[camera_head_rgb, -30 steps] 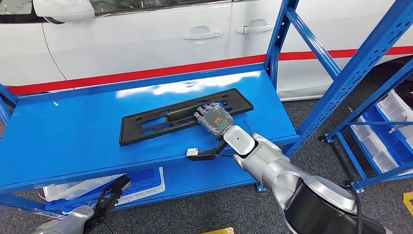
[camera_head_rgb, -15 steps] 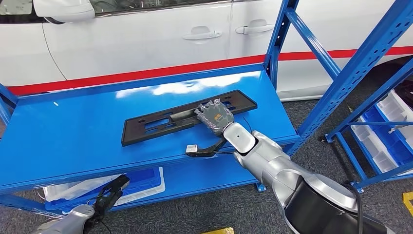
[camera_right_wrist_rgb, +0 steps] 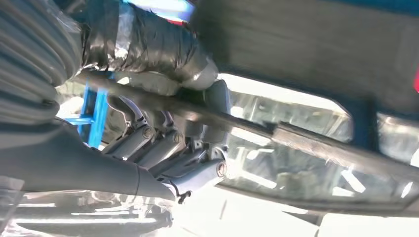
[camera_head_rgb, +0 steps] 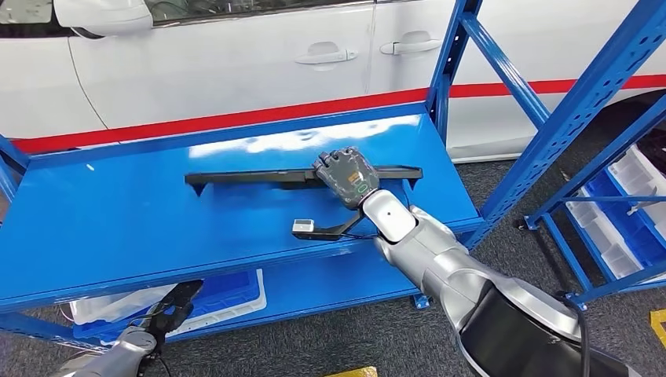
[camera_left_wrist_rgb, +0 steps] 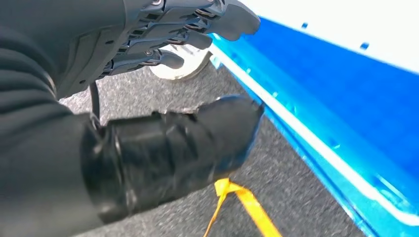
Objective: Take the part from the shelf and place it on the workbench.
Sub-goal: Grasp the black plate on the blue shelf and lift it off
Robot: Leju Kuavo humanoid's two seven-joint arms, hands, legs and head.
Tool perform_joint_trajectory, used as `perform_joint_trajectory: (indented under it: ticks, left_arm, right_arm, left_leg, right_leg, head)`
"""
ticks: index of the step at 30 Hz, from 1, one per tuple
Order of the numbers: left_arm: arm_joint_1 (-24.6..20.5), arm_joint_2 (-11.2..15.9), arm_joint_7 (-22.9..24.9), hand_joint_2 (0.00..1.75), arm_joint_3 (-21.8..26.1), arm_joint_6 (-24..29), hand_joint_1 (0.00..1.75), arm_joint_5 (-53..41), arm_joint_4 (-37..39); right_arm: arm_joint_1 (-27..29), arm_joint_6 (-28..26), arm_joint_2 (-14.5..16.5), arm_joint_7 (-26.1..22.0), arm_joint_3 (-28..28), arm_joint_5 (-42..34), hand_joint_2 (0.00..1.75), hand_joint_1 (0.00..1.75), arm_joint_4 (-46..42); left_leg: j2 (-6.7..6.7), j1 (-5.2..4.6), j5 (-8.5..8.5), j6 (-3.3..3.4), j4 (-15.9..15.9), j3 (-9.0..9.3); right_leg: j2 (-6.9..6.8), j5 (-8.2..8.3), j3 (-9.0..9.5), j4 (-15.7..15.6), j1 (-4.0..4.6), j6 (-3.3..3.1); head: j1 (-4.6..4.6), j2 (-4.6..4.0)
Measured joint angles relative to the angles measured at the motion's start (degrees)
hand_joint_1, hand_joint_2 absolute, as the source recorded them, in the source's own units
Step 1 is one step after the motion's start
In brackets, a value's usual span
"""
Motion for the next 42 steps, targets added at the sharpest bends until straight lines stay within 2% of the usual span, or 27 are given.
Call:
perform_joint_trajectory:
  ticks: [4,7,13,17,22,24,26,28,29,30,32,35,36,37,38,40,42]
  left_arm:
    - [0.3,-0.4,-1.7,1.75,0.0,4.4,0.00,-0.4,0.0]
    - [0.6,-0.7,-2.1,1.75,0.0,6.0,0.00,-0.2,0.0]
    - [1.2,-0.7,-0.4,1.75,0.0,2.0,0.00,0.7,0.0]
    - [1.7,-0.5,1.0,1.75,0.0,0.2,0.00,1.1,0.0]
    - [3.3,0.5,1.9,1.75,0.0,-1.9,0.00,0.2,0.0]
    - [3.8,0.9,1.8,1.75,0.0,-2.7,0.00,0.2,0.0]
    - [4.0,1.1,1.7,1.75,0.0,-3.3,0.00,0.2,0.0]
    - [4.3,1.2,1.5,1.75,0.0,-3.8,0.00,0.2,0.0]
    - [4.6,1.3,1.5,1.75,0.0,-4.0,0.00,0.2,0.0]
    - [4.9,1.3,1.5,1.75,0.0,-4.1,0.00,0.2,0.0]
    - [5.2,1.4,1.5,1.75,0.0,-4.1,0.00,0.2,0.0]
    - [5.3,1.4,1.5,1.75,0.0,-4.1,0.00,0.2,0.0]
    - [5.4,1.4,1.5,1.75,0.0,-4.1,0.00,0.2,0.0]
    - [5.6,1.6,1.4,1.75,0.0,-4.1,0.00,0.2,0.0]
    - [5.7,1.8,1.3,1.75,0.0,-4.2,0.00,0.2,0.0]
    - [6.1,2.3,1.1,1.75,0.1,-4.3,0.00,0.2,0.0]
    - [6.6,2.5,1.0,1.75,0.1,-4.5,0.00,0.3,0.0]
  right_arm:
    - [0.9,-0.8,-0.3,-1.6,-3.6,1.2,1.75,1.71,-4.4]
    - [1.8,-1.0,-0.2,-4.5,-7.9,0.0,1.75,1.71,-9.0]
    - [3.5,-1.0,1.1,-10.4,-15.2,-5.9,1.75,1.71,-17.9]
    - [5.5,-1.0,1.4,-11.5,-17.4,-10.6,1.75,1.71,-24.8]
    - [9.0,-1.1,1.3,-11.5,-17.6,-17.5,1.75,1.71,-34.7]
    - [10.1,-1.1,1.1,-11.5,-17.6,-18.8,1.75,1.71,-38.5]
    - [10.9,-1.1,0.7,-11.9,-17.6,-20.1,1.75,1.71,-41.8]
    - [11.9,-1.0,0.1,-12.4,-17.6,-22.3,1.75,1.71,-45.1]
    - [12.6,-0.9,-0.1,-12.7,-17.6,-23.7,1.75,1.71,-46.7]
    - [13.3,-0.9,-0.4,-13.0,-17.6,-24.9,1.75,1.71,-47.9]
    - [14.0,-0.8,-0.7,-13.3,-17.6,-26.2,1.75,1.71,-49.4]
    - [14.1,-0.8,-0.8,-13.4,-17.6,-26.4,1.75,1.71,-49.8]
    - [14.3,-0.7,-0.9,-13.5,-17.6,-26.6,1.75,1.71,-50.2]
    - [14.7,-0.6,-1.1,-13.8,-17.6,-27.3,1.75,1.71,-51.5]
    - [15.2,-0.3,-1.4,-14.3,-17.6,-28.0,1.75,1.71,-53.4]
    - [16.3,0.3,-2.0,-15.3,-17.6,-29.5,1.75,1.71,-57.4]
    - [17.2,0.8,-2.4,-15.9,-17.6,-30.3,1.75,1.71,-59.5]
  left_leg:
    - [0.03,0.00,0.00,0.00,0.0,-0.01]
    - [0.02,0.00,-0.01,0.00,0.0,-0.02]
    - [0.00,0.00,-0.01,0.00,0.0,-0.02]
    - [0.01,0.00,-0.02,0.00,0.0,-0.03]
    - [0.00,-0.20,-0.32,0.60,0.3,-0.01]
    - [0.13,0.14,0.26,0.94,-0.7,0.50]
    - [0.30,0.54,0.88,1.28,-1.7,1.06]
    - [0.34,0.58,0.99,1.40,-1.8,1.14]
    - [0.34,0.62,0.95,1.37,-1.7,1.12]
    - [0.33,0.67,0.92,1.34,-1.7,1.12]
    - [0.33,0.77,0.87,1.28,-1.6,1.11]
    - [0.33,0.82,0.84,1.23,-1.6,1.10]
    - [0.32,0.90,0.80,1.16,-1.5,1.09]
    - [0.28,1.08,0.55,0.77,-1.0,0.94]
    - [0.17,1.14,0.33,0.20,-0.5,0.65]
    - [-0.06,1.27,0.08,-1.05,0.6,0.08]
    - [-0.11,1.39,-0.08,-1.68,0.9,-0.30]
  right_leg:
    - [0.04,0.00,-0.01,0.0,0.00,0.00]
    - [0.02,-0.01,-0.01,0.0,0.00,-0.01]
    - [-0.01,-0.03,-0.01,0.0,0.02,-0.03]
    - [0.00,-0.04,-0.01,0.0,0.00,-0.04]
    - [0.03,-0.05,0.16,-0.2,-0.28,0.37]
    - [0.04,-0.50,0.11,0.0,-0.14,0.71]
    - [0.02,-3.08,-1.16,3.4,-0.10,1.09]
    - [-0.01,-6.80,-4.16,10.5,-0.44,1.46]
    - [-0.02,-7.84,-5.55,13.6,-0.66,1.68]
    - [-0.02,-8.25,-6.45,15.6,-0.87,1.86]
    - [-0.03,-7.93,-6.91,16.6,-1.11,2.07]
    - [-0.04,-7.42,-6.63,16.1,-1.18,2.14]
    - [-0.05,-6.74,-6.14,15.2,-1.27,2.22]
    - [-0.06,-5.42,-4.21,11.5,-1.51,2.49]
    - [0.04,-4.01,-2.39,8.0,-1.64,2.44]
    - [0.25,-1.99,0.56,2.2,-1.75,1.95]
    - [0.31,-1.58,0.12,2.2,-1.61,0.72]
  head:
    - [0.00,0.00]
    - [-0.01,0.00]
    - [0.00,0.00]
    - [0.01,0.00]
    - [-0.03,0.00]
    - [0.01,0.00]
    - [0.13,0.00]
    - [0.20,0.00]
    - [0.19,0.00]
    - [0.18,0.00]
    - [0.17,0.00]
    - [0.17,0.00]
    - [0.19,0.00]
    - [0.20,0.00]
    - [0.24,0.00]
    - [0.27,0.00]
    - [0.26,0.00]
